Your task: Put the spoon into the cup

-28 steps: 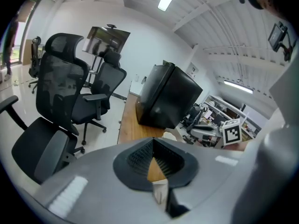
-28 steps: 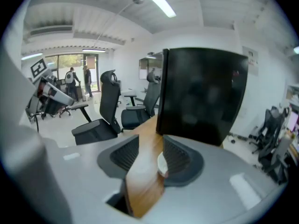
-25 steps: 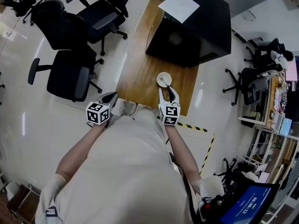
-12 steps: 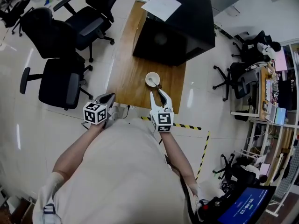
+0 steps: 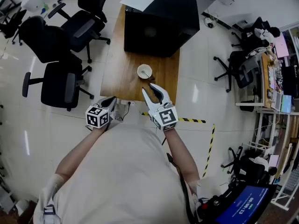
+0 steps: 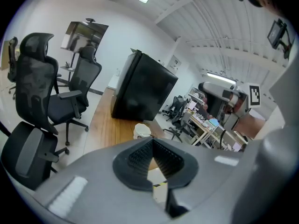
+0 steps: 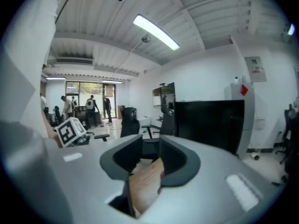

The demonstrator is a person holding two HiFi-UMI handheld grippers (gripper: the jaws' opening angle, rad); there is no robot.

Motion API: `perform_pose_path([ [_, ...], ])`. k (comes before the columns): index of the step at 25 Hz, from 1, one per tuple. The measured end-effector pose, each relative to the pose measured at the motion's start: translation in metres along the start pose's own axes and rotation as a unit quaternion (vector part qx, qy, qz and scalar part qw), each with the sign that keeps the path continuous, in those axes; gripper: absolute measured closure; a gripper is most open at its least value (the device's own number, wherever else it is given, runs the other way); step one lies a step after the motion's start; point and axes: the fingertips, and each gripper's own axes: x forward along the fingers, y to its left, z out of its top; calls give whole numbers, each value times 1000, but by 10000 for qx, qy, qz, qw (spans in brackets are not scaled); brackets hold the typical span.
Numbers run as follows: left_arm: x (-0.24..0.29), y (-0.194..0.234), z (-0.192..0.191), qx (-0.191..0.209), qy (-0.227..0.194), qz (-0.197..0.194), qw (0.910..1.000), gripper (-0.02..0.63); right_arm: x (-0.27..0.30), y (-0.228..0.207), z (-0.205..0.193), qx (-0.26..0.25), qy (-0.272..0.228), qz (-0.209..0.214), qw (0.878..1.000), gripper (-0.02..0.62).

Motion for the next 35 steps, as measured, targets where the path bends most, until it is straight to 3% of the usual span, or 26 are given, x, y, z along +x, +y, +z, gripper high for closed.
perform_pose_path([
  [3,-3,-22,-3,-164,-85,-4,9998,606,-16,18,14,116,-161,475,9987,480],
  [4,-4,-29,-1,-153,-129,5,9998,606,-23,18,16,126,-226,473,9985,482],
  [7,-5,-51,3,-125,-261,38,9996,606,-51,13,26,36,-543,415,9977,574],
  [15,-10,-113,-23,36,-350,130,9993,606,-125,-16,45,128,-1160,254,9928,571],
  [21,-55,-114,-30,92,-621,693,9956,606,-188,-32,47,54,-1407,366,9894,571],
  [23,-63,-117,-35,69,-627,807,9947,606,-201,-25,51,131,-1616,556,9852,580],
  [27,-88,-120,-54,108,-500,1029,9934,606,-223,23,91,288,-2287,1334,9639,591],
  [29,-98,-123,-63,127,-472,1141,9923,606,-227,34,96,245,-2323,1444,9616,591],
  [35,-118,-138,-59,115,-786,1291,9884,606,-237,25,67,459,-1939,1168,9730,591],
])
